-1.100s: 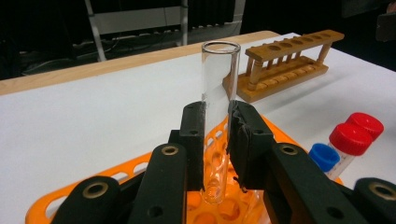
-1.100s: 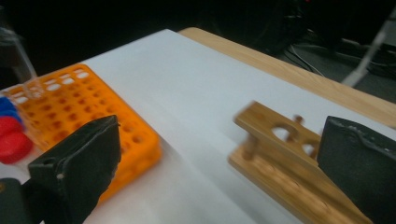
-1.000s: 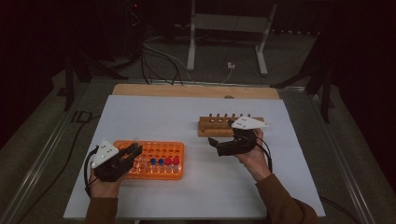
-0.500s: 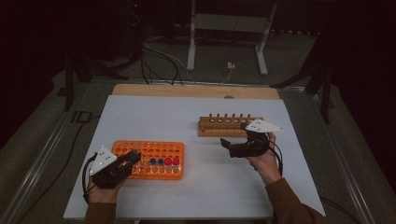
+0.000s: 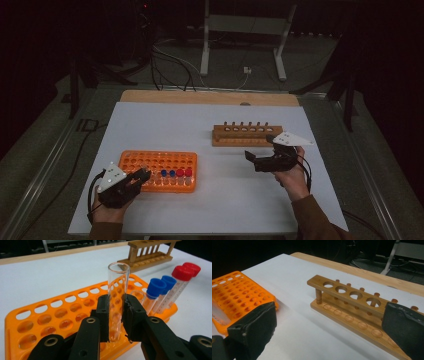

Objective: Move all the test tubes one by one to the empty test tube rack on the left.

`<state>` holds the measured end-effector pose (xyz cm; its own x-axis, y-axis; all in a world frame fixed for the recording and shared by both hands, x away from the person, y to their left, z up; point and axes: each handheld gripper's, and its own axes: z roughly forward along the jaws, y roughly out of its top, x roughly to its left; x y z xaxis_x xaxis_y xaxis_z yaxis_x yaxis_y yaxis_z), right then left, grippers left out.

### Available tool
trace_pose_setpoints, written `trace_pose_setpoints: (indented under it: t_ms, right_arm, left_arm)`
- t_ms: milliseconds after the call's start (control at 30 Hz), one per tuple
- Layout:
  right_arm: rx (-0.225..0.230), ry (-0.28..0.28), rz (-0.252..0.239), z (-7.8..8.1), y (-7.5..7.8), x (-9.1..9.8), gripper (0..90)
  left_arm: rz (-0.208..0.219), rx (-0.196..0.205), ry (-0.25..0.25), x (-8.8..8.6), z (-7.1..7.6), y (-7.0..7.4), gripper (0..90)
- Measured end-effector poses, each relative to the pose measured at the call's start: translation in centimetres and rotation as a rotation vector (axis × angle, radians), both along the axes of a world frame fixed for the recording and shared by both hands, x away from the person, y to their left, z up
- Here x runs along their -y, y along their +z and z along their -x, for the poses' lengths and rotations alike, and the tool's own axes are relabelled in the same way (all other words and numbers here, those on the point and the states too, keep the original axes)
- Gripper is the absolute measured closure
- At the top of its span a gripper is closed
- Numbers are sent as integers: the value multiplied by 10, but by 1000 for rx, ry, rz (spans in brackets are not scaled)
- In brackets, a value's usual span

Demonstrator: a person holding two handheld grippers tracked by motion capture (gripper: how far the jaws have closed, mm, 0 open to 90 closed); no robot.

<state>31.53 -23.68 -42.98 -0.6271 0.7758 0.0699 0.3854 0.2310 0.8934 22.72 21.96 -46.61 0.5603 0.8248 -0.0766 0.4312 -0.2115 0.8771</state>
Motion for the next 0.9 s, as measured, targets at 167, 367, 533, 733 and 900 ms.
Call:
trace_pose_setpoints:
  t_ms: [167,367,533,733,900]
  right_arm:
    - [3,-7,1,4,-2,7,0]
    - [5,-30,-14,9,-6,21,1]
    - [11,-58,-22,13,-11,34,1]
    - [18,-90,-22,18,-17,46,1]
    - [19,-113,-21,23,-23,55,1]
  left_arm:
    - [-67,-41,-11,6,-1,-6,764]
    - [-110,-68,-20,9,-4,-10,766]
    - [-126,-74,-22,9,-3,-11,767]
    - [-132,-78,-24,9,-4,-12,768]
    - [-133,-81,-21,10,-4,-13,767]
